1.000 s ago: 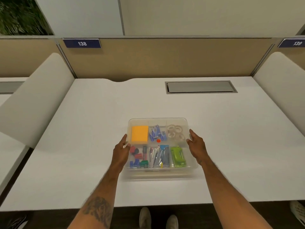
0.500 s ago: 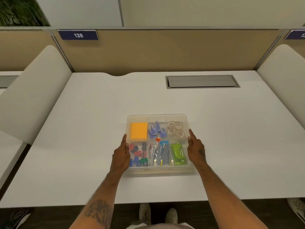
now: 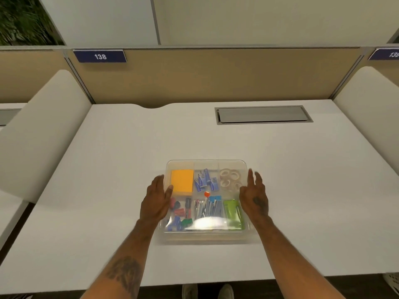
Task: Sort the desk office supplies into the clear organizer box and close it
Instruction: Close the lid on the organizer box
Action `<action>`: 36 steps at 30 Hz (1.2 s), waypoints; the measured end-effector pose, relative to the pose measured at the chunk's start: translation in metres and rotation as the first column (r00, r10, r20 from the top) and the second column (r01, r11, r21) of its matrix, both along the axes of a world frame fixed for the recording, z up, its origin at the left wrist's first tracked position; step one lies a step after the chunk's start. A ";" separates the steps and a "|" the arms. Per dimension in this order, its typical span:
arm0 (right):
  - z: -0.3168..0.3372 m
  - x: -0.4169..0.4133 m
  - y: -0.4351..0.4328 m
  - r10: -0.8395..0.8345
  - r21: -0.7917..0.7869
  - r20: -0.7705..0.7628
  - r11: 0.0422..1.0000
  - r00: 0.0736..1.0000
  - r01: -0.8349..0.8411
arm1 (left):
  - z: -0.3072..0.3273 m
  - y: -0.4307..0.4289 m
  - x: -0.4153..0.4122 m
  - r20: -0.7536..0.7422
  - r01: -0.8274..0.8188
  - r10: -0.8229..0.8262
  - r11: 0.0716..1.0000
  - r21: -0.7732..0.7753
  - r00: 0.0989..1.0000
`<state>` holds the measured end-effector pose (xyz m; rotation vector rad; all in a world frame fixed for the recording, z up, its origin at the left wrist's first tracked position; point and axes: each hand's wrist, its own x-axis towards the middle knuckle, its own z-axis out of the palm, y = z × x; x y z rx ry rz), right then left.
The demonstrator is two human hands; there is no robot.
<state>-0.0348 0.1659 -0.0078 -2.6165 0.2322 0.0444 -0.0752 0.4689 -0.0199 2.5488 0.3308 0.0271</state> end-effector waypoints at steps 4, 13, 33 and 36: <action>0.002 0.039 0.013 0.207 -0.009 -0.123 0.978 0.971 -0.210 | 0.008 -0.005 0.042 -0.129 0.204 -0.190 0.972 0.115 0.973; -0.022 0.054 0.014 0.146 -0.050 -0.074 0.987 0.987 -0.150 | -0.006 -0.014 0.065 -0.143 0.156 -0.142 0.984 0.091 0.979; -0.007 0.071 0.017 0.200 -0.172 -0.184 0.957 0.962 -0.232 | 0.007 -0.012 0.072 -0.171 0.167 -0.133 0.965 0.201 0.976; 0.000 0.054 0.018 0.251 -0.302 -0.115 0.913 0.961 -0.274 | 0.016 -0.019 0.061 -0.143 0.211 -0.179 0.944 0.253 0.973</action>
